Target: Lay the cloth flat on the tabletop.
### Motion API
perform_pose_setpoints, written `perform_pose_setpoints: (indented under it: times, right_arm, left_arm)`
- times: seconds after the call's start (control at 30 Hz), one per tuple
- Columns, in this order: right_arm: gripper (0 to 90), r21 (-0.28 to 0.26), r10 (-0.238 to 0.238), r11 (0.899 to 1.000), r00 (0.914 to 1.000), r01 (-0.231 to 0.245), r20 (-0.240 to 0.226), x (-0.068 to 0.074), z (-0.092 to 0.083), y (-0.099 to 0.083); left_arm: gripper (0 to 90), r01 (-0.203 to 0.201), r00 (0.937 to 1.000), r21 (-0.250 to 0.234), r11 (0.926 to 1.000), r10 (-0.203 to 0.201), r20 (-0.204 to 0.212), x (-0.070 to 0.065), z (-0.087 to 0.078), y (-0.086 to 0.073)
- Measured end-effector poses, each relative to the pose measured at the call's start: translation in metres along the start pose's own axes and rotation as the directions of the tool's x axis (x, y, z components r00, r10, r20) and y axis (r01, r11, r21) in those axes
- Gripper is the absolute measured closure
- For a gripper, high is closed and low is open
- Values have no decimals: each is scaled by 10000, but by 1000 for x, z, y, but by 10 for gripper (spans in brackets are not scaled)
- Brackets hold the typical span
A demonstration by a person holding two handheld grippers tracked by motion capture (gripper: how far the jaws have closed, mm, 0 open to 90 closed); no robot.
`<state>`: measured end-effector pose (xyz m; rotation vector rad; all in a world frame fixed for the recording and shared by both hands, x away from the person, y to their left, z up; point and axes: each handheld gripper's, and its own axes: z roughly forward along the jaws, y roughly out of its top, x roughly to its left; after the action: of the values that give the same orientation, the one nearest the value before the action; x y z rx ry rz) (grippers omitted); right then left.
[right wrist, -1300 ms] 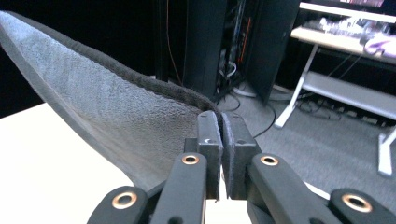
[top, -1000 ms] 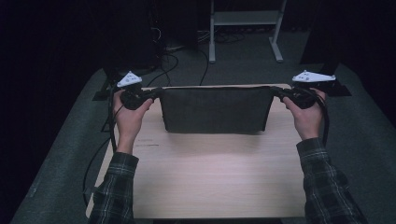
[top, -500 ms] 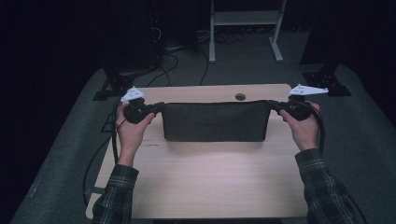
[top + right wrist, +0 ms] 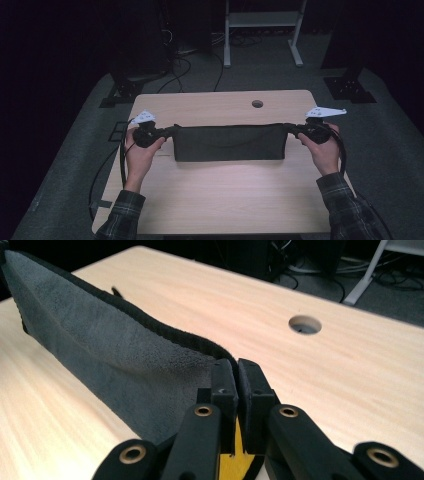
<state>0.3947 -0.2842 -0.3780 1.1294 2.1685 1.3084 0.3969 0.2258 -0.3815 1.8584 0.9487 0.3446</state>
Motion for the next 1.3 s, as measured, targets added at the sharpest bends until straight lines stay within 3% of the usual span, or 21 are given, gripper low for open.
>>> perform_pose_setpoints:
  times: [0.07, 0.13, 0.53, 0.83, 1.03, 1.3]
  right_arm:
    - [859, 54, 10, 10000, 10000, -10, -24, 1, 0, -3]
    - [859, 280, -9, 9996, 9999, 12, -102, 4, 0, -11]
    - [858, 1103, 3, 9939, 9991, 44, -432, 15, -1, -45]
    - [858, 1192, -150, 9926, 9970, 241, -763, 29, -24, -62]
    - [858, 1201, -586, 9904, 9943, 691, -890, 44, -40, -70]
    - [858, 1744, -812, 9796, 9908, 994, -1085, 59, -51, -92]
  left_arm:
    - [845, 31, 10000, -3, 10000, -31, 52, 0, 1, -5]
    - [844, -10, 10000, 369, 9993, 7, 86, -2, 2, -15]
    - [844, 45, 9989, 1143, 9934, -98, 458, -14, -9, -49]
    - [844, -13, 9950, 1233, 9924, -110, 989, -32, -31, -66]
    - [844, -139, 9928, 1314, 9912, -20, 1201, -44, -49, -78]
    - [843, -248, 9899, 1776, 9838, -6, 1415, -59, -58, -98]
